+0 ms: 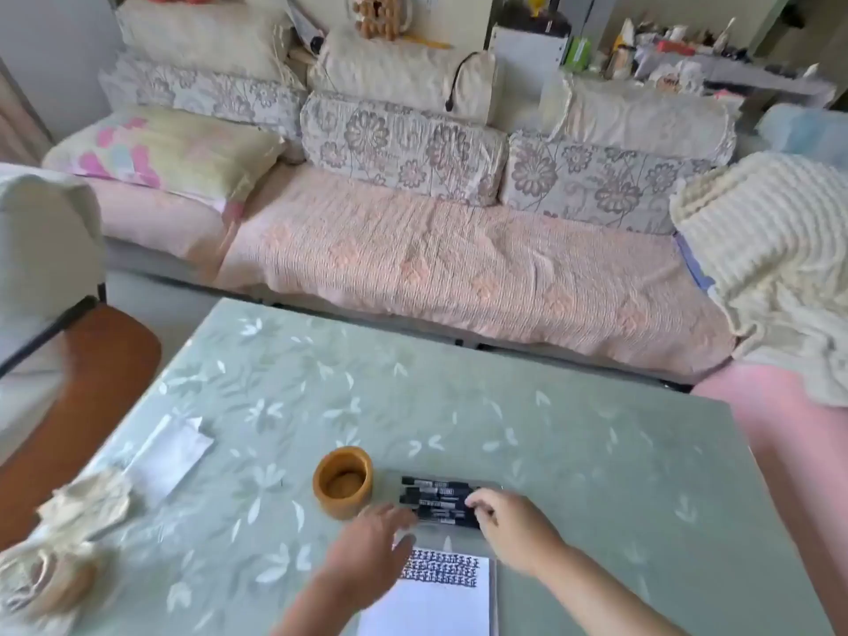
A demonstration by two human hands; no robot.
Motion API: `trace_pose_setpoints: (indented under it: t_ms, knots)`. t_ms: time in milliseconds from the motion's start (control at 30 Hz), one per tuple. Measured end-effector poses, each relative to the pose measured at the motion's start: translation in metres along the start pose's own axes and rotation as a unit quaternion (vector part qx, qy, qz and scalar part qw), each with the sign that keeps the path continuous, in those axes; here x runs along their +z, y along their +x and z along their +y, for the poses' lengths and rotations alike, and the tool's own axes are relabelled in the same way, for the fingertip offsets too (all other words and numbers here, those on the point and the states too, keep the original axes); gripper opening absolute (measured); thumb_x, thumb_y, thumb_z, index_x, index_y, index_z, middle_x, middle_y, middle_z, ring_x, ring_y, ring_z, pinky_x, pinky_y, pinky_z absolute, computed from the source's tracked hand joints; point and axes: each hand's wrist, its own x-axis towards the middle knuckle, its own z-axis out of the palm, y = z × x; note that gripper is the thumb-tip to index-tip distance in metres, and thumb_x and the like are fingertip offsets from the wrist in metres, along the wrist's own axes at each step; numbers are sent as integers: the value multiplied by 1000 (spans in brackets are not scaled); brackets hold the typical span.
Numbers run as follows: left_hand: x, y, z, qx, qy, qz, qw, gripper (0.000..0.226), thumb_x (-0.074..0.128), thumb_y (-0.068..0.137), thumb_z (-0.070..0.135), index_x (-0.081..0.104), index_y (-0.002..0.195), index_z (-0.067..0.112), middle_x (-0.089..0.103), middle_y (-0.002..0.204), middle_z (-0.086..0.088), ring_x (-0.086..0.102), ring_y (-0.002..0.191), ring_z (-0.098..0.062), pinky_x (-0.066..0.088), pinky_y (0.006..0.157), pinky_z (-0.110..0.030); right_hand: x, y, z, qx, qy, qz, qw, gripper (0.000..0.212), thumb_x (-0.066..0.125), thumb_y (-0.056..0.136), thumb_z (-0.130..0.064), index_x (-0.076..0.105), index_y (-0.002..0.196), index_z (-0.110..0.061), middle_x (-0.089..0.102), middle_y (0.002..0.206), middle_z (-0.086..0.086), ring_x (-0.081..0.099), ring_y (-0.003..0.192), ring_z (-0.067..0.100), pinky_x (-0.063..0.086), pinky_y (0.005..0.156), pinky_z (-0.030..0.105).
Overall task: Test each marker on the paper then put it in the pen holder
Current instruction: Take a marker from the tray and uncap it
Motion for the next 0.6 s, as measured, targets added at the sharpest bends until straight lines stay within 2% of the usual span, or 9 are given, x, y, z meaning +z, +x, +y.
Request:
trace_pose_setpoints:
  t_ms: [233,333,433,500,600]
  knots:
    - [91,87,-52,85,71,44,993,37,44,95,34,53,131,30,54,130,8,43,122,-16,36,102,-31,86,84,62,-85,-91,79,989,32,53,96,-28,60,128,-30,58,123,-10,55,114,17,43,96,30]
    - [114,103,-73,130,125,98,979,34,41,98,33,52,130,29,54,122,6,47,114,-18,40,93,-31,107,103,80,-127,-128,110,977,33,57,95,-34,61,127,-29,57,116,-9,52,111,17,39,96,30]
    - [132,108,-91,152,135,113,973,31,40,100,30,54,127,27,53,116,4,49,109,-20,50,80,-34,125,113,92,-180,-155,159,958,34,70,86,-36,67,118,-27,58,103,-7,55,101,19,43,87,33]
    - [138,110,-100,165,127,117,971,31,40,100,31,53,128,27,54,113,3,52,105,-21,52,79,-39,131,119,99,-195,-158,196,948,33,74,82,-38,70,113,-27,59,100,-8,56,99,19,44,86,34]
    - [142,115,-105,196,146,147,958,32,44,99,31,55,128,27,56,110,4,52,103,-20,50,82,-37,134,124,104,-203,-135,224,944,26,73,82,-40,68,105,-30,56,100,-12,52,101,15,39,87,31]
